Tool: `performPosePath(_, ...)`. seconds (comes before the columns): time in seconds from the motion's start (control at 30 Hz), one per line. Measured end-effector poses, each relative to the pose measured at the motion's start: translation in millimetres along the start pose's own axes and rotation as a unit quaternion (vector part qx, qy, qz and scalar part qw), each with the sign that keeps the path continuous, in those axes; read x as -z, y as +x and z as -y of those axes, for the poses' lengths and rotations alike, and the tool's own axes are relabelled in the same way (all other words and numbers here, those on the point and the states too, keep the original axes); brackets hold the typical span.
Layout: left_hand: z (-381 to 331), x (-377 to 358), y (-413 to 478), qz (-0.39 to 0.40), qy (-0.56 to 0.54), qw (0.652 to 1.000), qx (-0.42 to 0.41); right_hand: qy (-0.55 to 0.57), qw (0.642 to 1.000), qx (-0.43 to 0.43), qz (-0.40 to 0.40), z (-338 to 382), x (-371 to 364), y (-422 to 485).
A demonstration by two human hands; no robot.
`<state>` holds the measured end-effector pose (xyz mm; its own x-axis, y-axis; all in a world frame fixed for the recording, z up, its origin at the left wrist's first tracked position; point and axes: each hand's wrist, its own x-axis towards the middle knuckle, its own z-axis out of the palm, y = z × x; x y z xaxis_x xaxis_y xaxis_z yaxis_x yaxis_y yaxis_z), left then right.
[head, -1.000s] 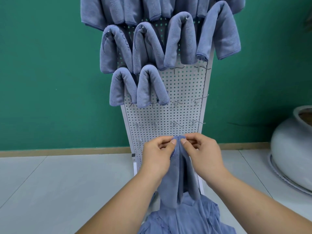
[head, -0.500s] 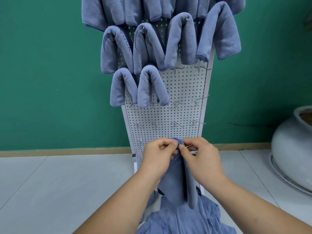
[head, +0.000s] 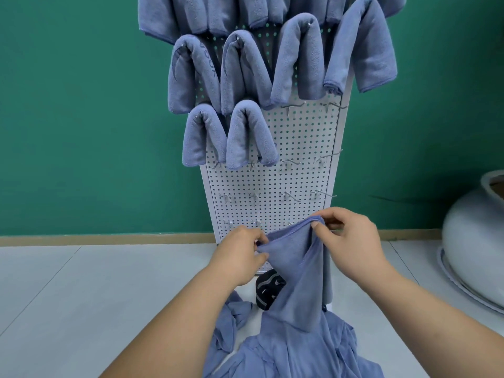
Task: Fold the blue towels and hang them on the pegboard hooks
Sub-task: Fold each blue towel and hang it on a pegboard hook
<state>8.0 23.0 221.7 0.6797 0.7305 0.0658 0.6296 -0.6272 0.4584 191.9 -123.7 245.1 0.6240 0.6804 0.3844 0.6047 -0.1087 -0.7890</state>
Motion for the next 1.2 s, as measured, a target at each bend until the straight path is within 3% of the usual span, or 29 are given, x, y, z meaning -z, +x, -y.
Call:
performPosePath(0.17,5.8,-1.9,3.8,0.005,0.019,1.000,-0.019,0.048,0.999,0.002,0.014,-7.6,13.7,7.5)
performPosePath(0.37,-1.8,-3.7,2.7,-0.033,-0.056,0.996,-0.057,0.118,0.992,0.002,0.035,-10.5,21.7,10.9)
performPosePath(0.67,-1.3,-0.7,4.1,-0.069,-0.079,0.992,-0.073,0.122,0.992,0.002,0.028,-14.7,22.6,14.0)
performPosePath(0.77,-1.2,2.1,3.4,-0.095,-0.083,0.987,-0.094,0.084,0.996,-0.010,0.014,-21.2,24.4,17.9)
performPosePath(0.83,-1.5,5.8,4.5,-0.120,-0.085,0.984,-0.105,-0.020,1.000,-0.001,0.011,-28.3,28.3,20.5)
performPosePath(0.97,-2.1,13.6,6.2,-0.189,-0.069,0.972,-0.122,-0.232,0.966,0.001,0.112,-37.4,30.6,21.0)
performPosePath(1.07,-0.8,17.3,4.1,-0.210,-0.054,0.969,-0.115,-0.225,0.964,-0.004,0.145,-35.3,28.6,18.7)
performPosePath(1.2,5.1,23.1,4.4,-0.183,0.018,0.980,-0.070,-0.112,0.987,0.013,0.115,-31.5,32.2,18.8)
